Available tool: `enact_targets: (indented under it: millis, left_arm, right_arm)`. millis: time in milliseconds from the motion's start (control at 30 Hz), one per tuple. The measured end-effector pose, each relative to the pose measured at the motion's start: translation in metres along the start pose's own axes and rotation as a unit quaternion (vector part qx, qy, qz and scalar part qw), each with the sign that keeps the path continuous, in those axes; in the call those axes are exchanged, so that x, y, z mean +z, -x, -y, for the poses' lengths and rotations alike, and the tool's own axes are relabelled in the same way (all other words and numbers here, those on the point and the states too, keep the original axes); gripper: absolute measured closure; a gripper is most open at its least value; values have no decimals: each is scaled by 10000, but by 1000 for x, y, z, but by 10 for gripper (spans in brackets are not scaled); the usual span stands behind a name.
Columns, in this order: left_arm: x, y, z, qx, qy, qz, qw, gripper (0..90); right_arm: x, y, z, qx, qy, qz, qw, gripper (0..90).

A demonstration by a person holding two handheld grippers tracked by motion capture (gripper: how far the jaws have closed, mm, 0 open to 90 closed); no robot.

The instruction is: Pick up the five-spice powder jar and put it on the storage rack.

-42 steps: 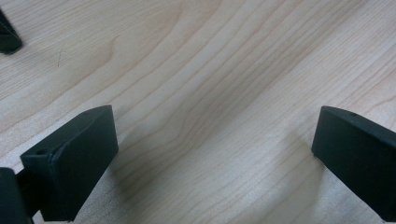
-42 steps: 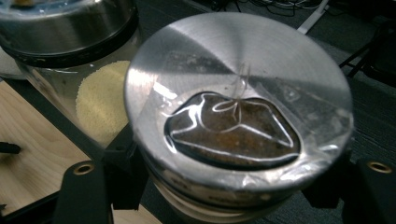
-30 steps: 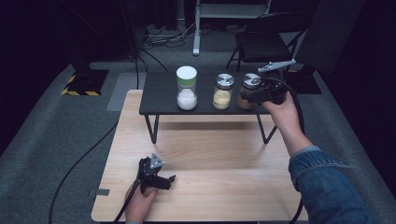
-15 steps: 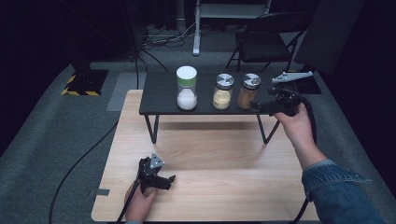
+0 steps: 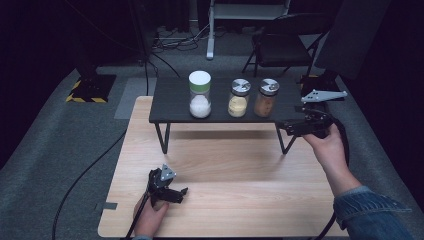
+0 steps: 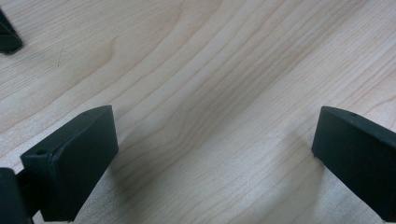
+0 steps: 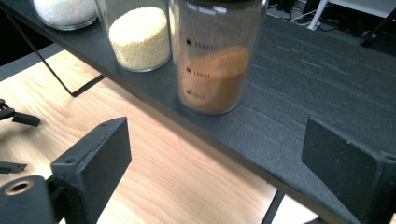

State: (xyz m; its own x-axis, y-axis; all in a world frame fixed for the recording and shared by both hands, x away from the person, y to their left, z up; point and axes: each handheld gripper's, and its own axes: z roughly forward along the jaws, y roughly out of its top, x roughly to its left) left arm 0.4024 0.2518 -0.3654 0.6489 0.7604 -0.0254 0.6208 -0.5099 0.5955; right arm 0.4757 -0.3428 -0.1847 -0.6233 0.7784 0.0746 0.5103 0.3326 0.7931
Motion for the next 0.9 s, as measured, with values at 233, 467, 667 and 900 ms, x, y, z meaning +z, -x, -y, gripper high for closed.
enact_targets:
  millis: [233, 467, 667, 900]
  left_arm:
    - [0, 0, 0, -1, 2, 1, 10000, 3]
    - [0, 0, 0, 1, 2, 1, 10000, 3]
    - [0, 0, 0, -1, 1, 0, 10000, 3]
    - [0, 0, 0, -1, 2, 0, 10000, 3]
  right_arm:
    - [1, -2, 17, 21, -44, -6, 10000, 71]
    - [6, -2, 37, 19, -75, -98, 9999, 68]
    - [10, 1, 62, 162, 5, -206, 9997, 68]
    - [18, 0, 88, 231, -39, -268, 9994, 68]
